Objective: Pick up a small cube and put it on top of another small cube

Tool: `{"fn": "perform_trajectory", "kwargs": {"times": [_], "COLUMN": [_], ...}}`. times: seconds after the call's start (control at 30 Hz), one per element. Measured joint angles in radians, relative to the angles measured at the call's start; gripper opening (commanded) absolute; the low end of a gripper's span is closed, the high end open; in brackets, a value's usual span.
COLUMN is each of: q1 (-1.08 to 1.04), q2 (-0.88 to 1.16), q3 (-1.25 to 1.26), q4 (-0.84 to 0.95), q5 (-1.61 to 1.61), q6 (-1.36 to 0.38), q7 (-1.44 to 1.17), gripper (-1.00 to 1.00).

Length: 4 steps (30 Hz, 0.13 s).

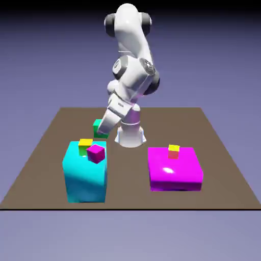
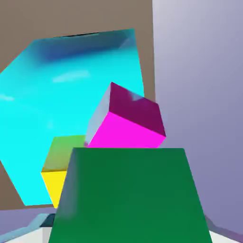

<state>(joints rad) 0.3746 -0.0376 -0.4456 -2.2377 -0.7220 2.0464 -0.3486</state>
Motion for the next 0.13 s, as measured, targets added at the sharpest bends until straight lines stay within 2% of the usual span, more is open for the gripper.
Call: {"fn": "perform_trajectory", "kwargs": {"times": [0.03, 0.13], "q1": [-0.012, 0.003], "q2": [0.017, -0.001], "q3": [-0.010, 0.001], "q4": [-0.020, 0.002], "q5": [-0.009, -0.001], "q6": [0.040, -0.002], "q7": [0.008, 0.000], "gripper": [1.00, 1.00]}}
